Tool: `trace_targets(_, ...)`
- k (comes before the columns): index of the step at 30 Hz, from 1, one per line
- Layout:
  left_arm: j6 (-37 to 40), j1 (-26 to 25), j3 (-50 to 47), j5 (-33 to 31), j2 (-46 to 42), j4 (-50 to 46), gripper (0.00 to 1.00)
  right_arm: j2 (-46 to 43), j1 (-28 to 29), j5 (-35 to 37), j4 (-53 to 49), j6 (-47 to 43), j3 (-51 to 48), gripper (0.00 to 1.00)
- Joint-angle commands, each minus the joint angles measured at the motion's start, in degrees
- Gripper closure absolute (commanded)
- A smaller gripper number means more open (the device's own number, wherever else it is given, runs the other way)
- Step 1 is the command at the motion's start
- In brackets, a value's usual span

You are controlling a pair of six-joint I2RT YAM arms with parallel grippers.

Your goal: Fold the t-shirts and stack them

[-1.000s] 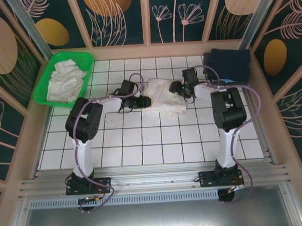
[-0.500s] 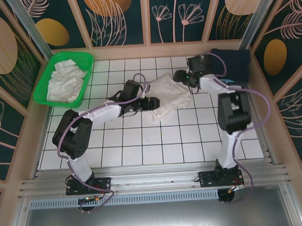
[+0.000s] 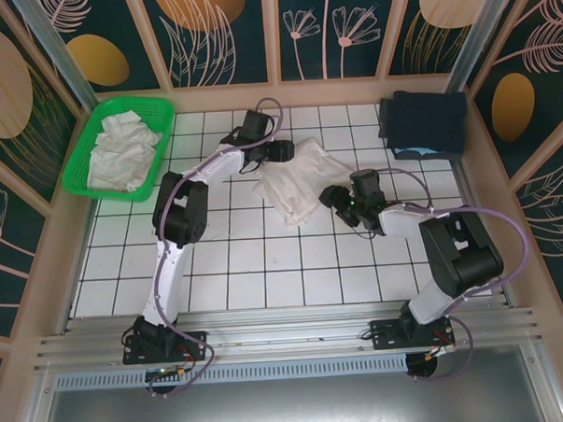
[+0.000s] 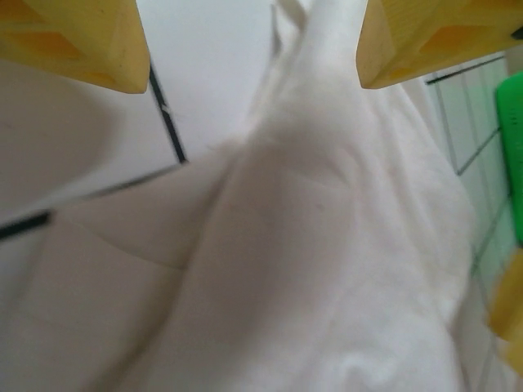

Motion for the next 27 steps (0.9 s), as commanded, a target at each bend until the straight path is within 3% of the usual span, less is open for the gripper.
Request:
trace_targets(1,1.4,-0.5,-4.2,1.0,-1.0,-1.1,0.34,3.6,-0.2,-1.4,8.3,3.6,2.5,0.33)
trace_targets(7,-0.7,-0.5,-16.1,4.1,-7.3,3.6,0.38,11.4,-0.7,-4.6,8.7,1.9,9.2,0.36)
trace_targets(12,-2.2,-0.6,-21.5,7.6,-11.6,3.1,0.40,15.6,-4.6,-4.7,-3.3,-7.0,20.9,0.38)
trace_targets(17,-3.8,-0.6,-28.1,5.9,-15.3,4.7,0.40,14.4,-5.3,1.8,-17.8,-16.7,25.4,0.35)
trace_targets(21,-6.2,-0.6,-31.0,8.2,-15.5,6.7,0.42,13.8,-4.9,9.2,-27.3,-20.9,24.7,0.35)
trace_targets(23,-6.9,-0.6,-32.7,9.0,-16.3,8.1,0.42,12.8,-5.0,9.1,-26.0,-21.2,22.0,0.33)
trace_targets(27,-7.6,-0.6,-34.4,9.7,-17.2,9.1,0.42,15.1,-5.1,2.0,-21.5,-21.6,22.1,0.34)
